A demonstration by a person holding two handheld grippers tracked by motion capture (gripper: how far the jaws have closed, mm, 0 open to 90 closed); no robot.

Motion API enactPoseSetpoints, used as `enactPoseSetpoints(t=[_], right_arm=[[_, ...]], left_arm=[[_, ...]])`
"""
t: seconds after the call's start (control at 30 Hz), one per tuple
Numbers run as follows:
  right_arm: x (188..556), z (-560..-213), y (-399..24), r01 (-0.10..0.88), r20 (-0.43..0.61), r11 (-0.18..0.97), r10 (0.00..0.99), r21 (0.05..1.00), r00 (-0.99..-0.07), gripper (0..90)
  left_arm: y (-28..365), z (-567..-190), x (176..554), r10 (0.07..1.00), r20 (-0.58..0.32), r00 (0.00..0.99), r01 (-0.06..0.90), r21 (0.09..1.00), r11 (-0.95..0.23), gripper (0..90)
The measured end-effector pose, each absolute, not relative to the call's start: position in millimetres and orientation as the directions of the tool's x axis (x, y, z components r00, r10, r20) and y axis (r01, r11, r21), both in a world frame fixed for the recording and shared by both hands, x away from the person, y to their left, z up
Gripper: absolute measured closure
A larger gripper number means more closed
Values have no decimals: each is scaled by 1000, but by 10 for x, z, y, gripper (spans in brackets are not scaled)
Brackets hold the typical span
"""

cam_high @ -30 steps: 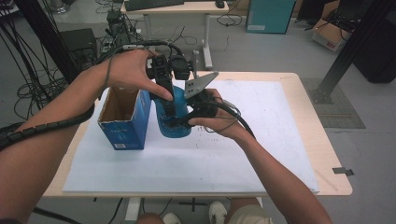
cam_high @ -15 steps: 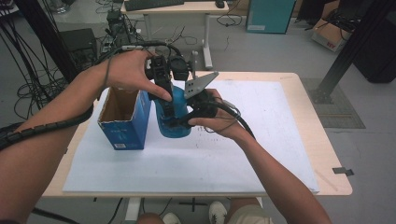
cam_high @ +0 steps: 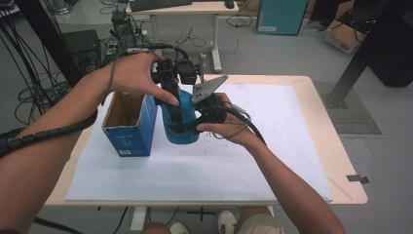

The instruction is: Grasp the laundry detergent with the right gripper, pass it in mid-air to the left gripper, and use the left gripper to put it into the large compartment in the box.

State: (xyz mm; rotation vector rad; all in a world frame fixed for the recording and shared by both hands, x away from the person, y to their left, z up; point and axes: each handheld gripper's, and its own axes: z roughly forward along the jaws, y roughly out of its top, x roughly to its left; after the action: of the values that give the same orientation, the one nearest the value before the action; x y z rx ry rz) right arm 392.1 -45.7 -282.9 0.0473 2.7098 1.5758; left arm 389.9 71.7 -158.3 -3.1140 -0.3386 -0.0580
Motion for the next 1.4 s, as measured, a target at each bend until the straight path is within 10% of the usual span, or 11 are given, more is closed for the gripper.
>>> enactPoseSetpoints(t=[1.4], right_arm=[[3921,-2819,-484,14,2,493,26,870,-1000,432]], left_arm=[[702,-1572,3886,206,51,977,206,1,-979,70]])
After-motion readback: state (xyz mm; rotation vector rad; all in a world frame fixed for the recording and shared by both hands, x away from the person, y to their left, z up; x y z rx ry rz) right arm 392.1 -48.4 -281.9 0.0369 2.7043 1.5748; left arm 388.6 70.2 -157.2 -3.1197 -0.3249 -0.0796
